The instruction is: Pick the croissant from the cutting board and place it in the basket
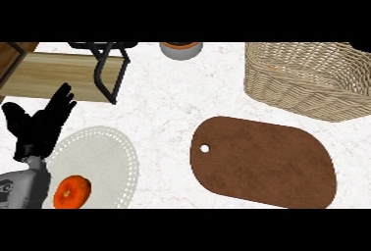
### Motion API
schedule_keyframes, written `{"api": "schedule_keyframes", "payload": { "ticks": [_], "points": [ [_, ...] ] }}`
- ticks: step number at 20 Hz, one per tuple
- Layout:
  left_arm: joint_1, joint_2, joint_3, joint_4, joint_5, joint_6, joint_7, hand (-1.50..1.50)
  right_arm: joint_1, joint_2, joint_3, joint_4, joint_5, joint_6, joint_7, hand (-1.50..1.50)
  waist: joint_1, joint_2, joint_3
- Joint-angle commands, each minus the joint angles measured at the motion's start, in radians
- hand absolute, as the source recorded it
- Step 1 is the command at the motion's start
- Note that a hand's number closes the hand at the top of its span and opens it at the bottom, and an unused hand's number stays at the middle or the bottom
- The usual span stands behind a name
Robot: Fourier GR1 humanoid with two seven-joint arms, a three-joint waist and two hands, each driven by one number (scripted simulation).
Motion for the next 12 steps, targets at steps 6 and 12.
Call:
{"api": "schedule_keyframes", "payload": {
  "ticks": [6, 12],
  "points": [
    [-0.034, 0.042, 0.037, 0.018, 0.026, -0.026, 0.019, 0.00, 0.320, -0.190, -0.237, -0.152, -0.357, 0.348, -0.094, -1.50, -0.023, 0.000, 0.001],
    [0.005, -0.003, 0.001, 0.036, -0.009, -0.009, -0.028, 0.00, 0.526, -0.254, -0.347, -0.214, -0.516, 0.577, -0.121, -1.50, -0.013, 0.001, 0.000]
  ]
}}
